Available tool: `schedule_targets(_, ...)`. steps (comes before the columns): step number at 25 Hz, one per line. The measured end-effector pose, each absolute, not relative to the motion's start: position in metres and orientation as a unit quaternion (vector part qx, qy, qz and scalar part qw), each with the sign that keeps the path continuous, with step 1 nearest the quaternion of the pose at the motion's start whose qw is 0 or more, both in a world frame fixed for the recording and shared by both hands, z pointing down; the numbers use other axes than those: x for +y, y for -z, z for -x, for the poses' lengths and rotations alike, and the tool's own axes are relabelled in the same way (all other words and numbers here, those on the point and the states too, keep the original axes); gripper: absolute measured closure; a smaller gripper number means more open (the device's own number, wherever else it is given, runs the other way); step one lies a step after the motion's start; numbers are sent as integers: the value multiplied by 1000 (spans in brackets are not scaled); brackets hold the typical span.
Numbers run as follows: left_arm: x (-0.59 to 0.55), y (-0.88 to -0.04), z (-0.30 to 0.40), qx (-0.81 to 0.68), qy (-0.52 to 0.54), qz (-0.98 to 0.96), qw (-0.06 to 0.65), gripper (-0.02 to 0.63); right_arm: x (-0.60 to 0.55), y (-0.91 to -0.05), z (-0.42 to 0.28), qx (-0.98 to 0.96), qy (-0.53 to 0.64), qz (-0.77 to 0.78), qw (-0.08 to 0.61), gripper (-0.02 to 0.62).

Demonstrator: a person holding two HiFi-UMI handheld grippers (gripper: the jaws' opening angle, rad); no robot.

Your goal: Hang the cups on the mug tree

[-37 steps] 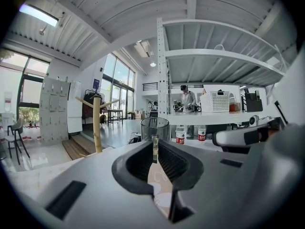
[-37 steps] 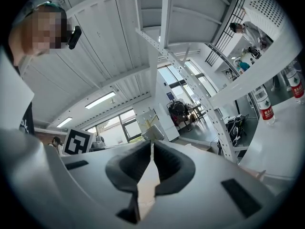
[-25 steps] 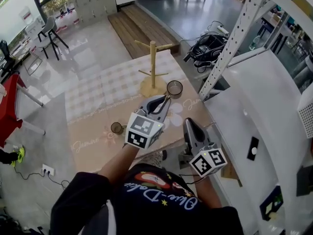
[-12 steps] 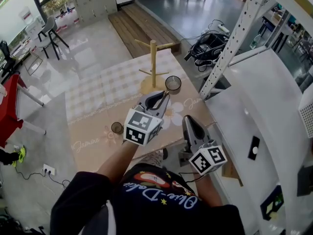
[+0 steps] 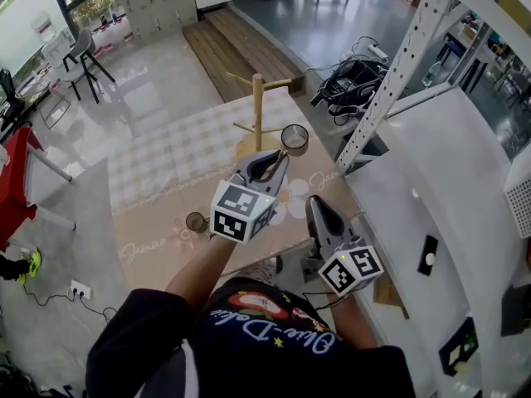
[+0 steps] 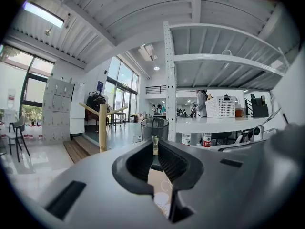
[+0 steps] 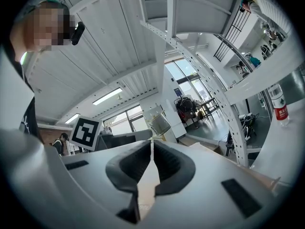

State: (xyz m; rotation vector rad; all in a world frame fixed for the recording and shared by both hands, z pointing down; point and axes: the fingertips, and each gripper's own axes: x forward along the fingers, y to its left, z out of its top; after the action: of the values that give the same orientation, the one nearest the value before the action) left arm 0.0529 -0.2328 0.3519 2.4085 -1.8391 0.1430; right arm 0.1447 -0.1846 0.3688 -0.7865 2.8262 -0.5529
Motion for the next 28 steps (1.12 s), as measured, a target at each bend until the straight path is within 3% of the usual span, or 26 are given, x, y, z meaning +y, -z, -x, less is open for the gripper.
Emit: schedule_targets(28,-286,-341,-32,-622,-12,-780,65,568,-210,-368,-154,939,184,279,77,569)
